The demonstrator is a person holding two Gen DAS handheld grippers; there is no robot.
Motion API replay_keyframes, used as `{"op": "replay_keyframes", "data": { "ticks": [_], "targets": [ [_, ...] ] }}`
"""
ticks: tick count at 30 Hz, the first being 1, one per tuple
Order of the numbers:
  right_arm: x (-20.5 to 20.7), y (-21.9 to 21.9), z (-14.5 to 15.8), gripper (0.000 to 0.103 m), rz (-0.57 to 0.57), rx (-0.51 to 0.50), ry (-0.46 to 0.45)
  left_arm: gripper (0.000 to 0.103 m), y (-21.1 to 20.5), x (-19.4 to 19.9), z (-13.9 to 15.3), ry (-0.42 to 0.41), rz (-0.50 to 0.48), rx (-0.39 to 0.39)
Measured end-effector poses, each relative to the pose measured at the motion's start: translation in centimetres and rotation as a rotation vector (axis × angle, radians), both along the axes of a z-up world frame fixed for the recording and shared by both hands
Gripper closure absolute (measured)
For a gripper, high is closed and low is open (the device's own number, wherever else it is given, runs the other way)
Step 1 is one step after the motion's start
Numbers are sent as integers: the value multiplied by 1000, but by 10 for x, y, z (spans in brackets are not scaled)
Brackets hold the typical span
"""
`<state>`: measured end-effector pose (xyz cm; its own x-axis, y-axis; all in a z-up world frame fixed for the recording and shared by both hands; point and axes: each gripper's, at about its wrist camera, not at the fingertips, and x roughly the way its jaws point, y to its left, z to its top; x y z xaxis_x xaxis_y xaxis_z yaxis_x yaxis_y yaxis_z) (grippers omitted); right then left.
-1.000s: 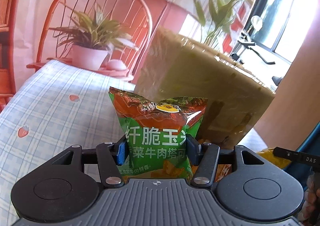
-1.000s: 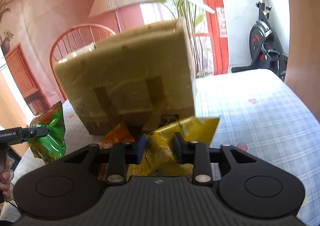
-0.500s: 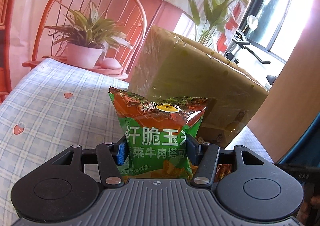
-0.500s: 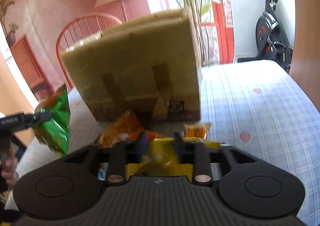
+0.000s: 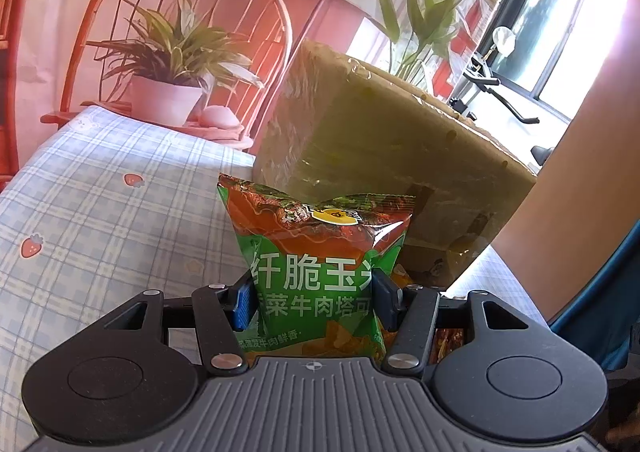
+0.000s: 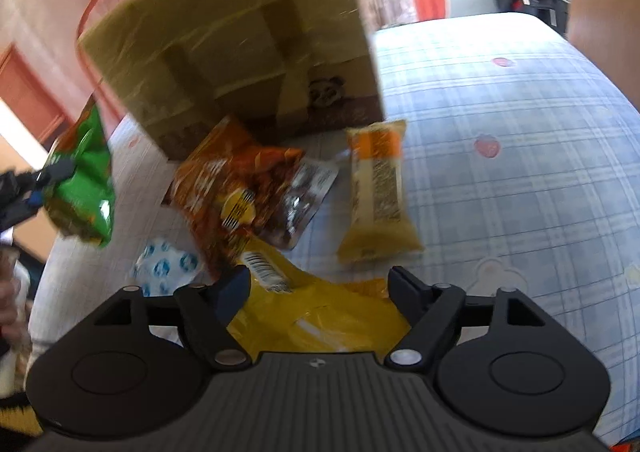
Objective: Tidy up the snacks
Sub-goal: 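Grasp a green corn-chip bag with the left gripper while the right reaches for a yellow bag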
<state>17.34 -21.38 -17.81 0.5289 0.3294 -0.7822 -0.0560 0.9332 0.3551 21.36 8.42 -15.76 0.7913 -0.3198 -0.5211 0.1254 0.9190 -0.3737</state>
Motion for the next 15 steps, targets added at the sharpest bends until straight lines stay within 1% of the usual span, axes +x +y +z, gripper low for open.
{"op": "replay_keyframes", "data": {
  "ticks": [3, 5, 8, 13, 15],
  "targets": [
    [-8, 1, 2, 22, 4, -25, 18, 43, -1, -1, -1, 4, -6, -1],
    [-14, -4, 6, 21, -8, -5, 23, 43, -2, -1, -2, 5, -8, -3],
    [-22, -7, 12, 17, -17, 15, 32, 43, -3, 0, -2, 6, -12, -9],
    [-28, -3, 15, 14, -3, -13, 77, 43, -6, 0, -3, 5, -26, -11],
    [-29, -2, 12, 11, -2, -5, 97, 43, -6, 0, -4, 9, -33, -13]
  ]
}}
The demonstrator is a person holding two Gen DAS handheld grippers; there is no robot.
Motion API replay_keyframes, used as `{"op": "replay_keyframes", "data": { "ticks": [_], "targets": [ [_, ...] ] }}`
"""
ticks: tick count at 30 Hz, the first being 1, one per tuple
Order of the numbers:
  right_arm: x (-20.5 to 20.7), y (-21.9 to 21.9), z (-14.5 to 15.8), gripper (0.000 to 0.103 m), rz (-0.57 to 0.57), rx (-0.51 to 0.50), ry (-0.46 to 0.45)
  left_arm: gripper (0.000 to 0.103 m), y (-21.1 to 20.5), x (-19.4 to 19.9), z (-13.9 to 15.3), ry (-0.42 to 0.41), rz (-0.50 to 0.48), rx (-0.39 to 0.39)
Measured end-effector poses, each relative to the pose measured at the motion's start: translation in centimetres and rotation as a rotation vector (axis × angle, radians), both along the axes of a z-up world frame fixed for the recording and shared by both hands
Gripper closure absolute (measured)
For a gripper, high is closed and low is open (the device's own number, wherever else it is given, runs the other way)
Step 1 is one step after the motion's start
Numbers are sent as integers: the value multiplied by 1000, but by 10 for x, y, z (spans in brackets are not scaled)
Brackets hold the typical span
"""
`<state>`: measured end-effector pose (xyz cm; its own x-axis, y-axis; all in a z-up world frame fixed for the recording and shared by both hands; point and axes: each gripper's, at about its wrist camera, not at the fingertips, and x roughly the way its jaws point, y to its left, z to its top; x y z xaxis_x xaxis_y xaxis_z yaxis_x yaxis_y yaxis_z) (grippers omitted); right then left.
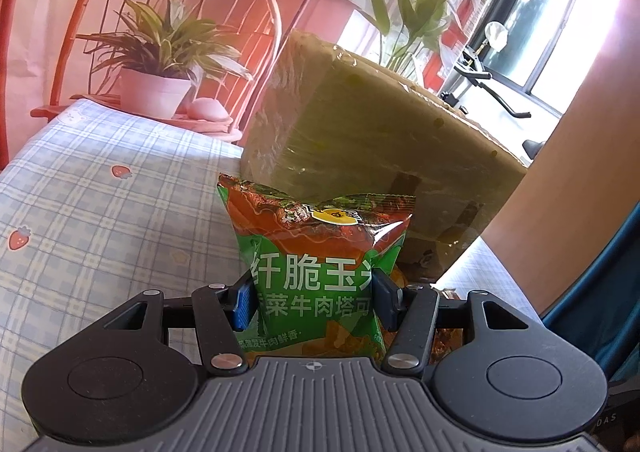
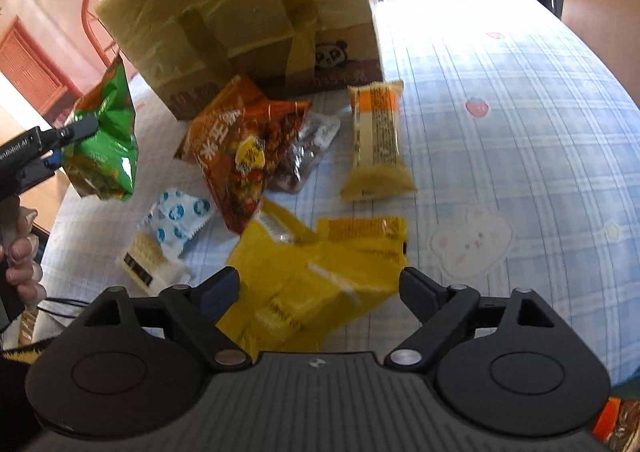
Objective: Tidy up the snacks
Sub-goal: 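Grasp a green corn-chip bag with the left gripper while the right reaches for a yellow bag, then grasp the yellow bag with the right gripper and lift both bags over the box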
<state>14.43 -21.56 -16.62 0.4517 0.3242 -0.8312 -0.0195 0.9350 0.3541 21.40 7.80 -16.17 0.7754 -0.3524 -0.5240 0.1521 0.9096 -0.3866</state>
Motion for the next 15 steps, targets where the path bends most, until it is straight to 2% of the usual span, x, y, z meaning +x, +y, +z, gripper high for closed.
{"op": "replay_keyframes", "data": {
  "ticks": [5, 9, 13, 15],
  "targets": [
    [5, -1, -13, 4, -24, 82, 65, 43, -1, 0, -2, 6, -14, 0],
    [12, 4, -18, 4, -6, 148, 66, 43, -2, 0, -1, 6, -20, 0],
    [17, 11, -17, 21, 32, 202, 32, 43, 0, 0, -1, 4, -22, -1],
    [19, 15, -15, 27, 45, 188, 5, 43, 0, 0, 0, -2, -24, -3]
  ]
}}
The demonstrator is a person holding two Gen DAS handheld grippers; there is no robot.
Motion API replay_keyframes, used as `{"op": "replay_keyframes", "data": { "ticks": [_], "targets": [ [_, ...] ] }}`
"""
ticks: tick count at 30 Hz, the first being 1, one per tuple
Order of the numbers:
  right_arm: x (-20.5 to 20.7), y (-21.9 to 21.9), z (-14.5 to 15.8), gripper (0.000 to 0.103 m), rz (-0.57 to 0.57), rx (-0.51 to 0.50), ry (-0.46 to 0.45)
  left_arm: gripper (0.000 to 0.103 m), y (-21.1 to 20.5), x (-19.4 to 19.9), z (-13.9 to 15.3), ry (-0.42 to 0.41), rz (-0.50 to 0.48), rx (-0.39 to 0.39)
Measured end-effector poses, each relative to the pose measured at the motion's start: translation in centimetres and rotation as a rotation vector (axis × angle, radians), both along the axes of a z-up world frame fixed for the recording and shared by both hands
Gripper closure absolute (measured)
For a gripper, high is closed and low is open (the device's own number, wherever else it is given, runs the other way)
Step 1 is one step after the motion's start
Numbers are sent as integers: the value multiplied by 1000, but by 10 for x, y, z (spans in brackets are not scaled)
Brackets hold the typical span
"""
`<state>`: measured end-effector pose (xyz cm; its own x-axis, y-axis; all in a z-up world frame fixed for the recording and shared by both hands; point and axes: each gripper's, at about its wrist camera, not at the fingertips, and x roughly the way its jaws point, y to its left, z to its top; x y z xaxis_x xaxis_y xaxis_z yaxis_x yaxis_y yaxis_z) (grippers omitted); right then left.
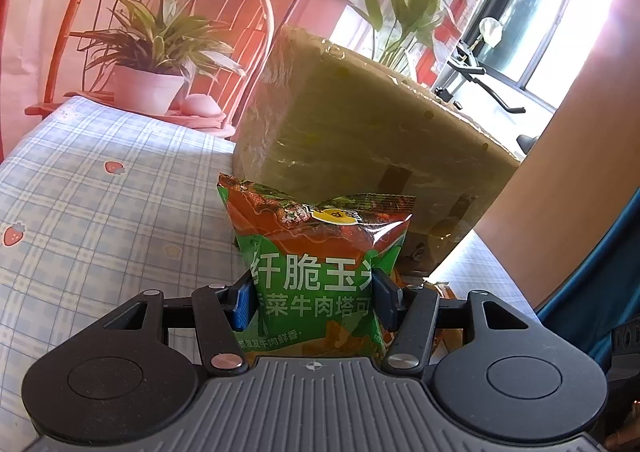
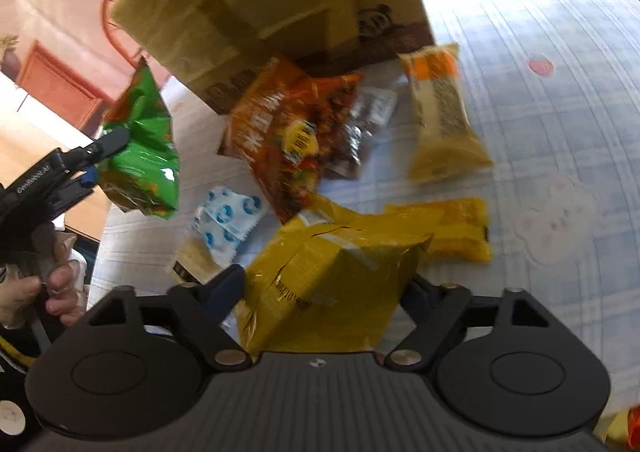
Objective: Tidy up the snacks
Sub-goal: 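Grasp the yellow bag with the right gripper and lift both bags over the box, then drop the green and yellow bags into the box, opening both grippers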
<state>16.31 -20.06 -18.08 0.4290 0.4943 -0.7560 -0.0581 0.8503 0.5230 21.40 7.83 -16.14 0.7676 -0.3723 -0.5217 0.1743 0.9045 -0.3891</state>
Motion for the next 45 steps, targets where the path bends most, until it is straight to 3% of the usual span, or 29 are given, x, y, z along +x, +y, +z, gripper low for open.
{"op": "replay_keyframes", "data": {
  "ticks": [5, 12, 20, 26, 32, 37, 42, 45],
  "targets": [
    [1, -2, 16, 39, -8, -16, -93, 43, 1, -2, 7, -26, -3, 2],
    [8, -27, 62, 44, -88, -31, -264, 43, 1, -8, 33, -109, -19, 12],
    [35, -44, 143, 44, -98, 7, -509, 43, -6, 2, 96, -257, -49, 51],
    [79, -36, 196, 44, -57, -42, -661, 43, -34, 43, 143, -330, -65, 113],
    [139, -23, 214, 44, -69, -96, -718, 43, -66, 108, 163, -310, -72, 160],
    [184, -20, 204, 44, -120, -121, -687, 43, -89, 161, 153, -234, -60, 236],
    [210, -21, 187, 45, -141, -131, -635, 41, -100, 186, 136, -195, -78, 286],
    [216, -21, 180, 45, -143, -132, -622, 30, -101, 192, 130, -196, -72, 313]
  ]
}}
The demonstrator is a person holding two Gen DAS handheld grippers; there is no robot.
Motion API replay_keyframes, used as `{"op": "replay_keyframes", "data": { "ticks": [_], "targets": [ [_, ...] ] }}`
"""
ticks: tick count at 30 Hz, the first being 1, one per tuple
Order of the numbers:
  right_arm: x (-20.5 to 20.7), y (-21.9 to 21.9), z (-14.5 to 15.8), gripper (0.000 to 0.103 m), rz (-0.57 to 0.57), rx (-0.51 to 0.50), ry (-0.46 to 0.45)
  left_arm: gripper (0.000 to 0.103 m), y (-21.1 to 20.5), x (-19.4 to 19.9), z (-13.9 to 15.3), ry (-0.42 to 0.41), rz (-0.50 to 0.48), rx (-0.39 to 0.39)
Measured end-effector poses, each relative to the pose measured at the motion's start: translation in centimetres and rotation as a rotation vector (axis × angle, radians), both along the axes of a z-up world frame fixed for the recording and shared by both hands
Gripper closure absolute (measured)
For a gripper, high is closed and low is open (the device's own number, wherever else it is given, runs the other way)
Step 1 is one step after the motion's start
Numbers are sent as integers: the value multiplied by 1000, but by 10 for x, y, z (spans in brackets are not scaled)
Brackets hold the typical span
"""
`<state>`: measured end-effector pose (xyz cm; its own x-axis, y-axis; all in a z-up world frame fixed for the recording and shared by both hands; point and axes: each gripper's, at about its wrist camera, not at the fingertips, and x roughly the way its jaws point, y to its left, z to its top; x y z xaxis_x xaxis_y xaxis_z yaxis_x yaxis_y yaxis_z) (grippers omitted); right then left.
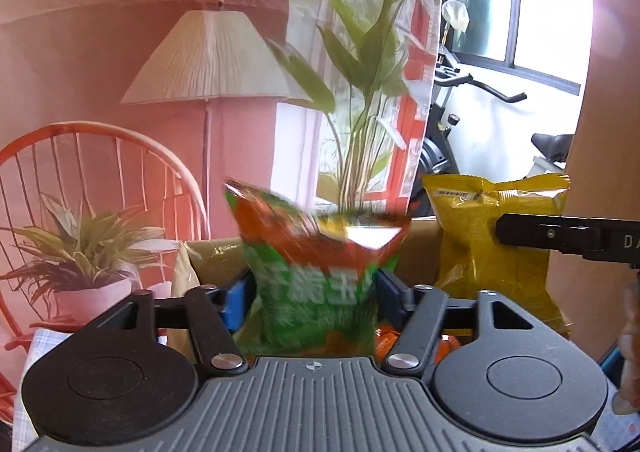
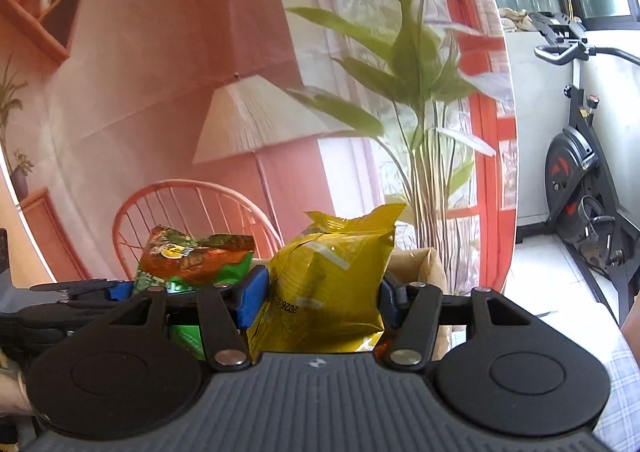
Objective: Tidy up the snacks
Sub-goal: 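Drop the green and yellow bags into the box, opening both grippers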
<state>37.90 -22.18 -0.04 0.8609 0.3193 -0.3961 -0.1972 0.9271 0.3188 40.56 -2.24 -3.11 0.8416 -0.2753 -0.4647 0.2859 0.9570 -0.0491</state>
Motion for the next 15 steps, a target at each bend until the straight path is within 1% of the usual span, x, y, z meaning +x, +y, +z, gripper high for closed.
{"op": "replay_keyframes", "data": {
  "ticks": [2, 4, 8, 13, 15],
  "targets": [
    [3, 0, -3, 45, -3, 4, 9, 24, -1, 1, 1, -21, -1, 11],
    [7, 1, -6, 45, -5, 2, 18, 23, 0, 1, 2, -29, -4, 20],
    [12, 4, -12, 45, -6, 15, 37, 23, 6, 1, 5, -34, 16, -3],
    [23, 14, -19, 45, -4, 92, 68, 23, 18, -5, 7, -33, 56, -23],
    [31, 21, -24, 42, 10, 118, 108, 23, 21, -7, 8, -29, 61, -21]
  ]
}}
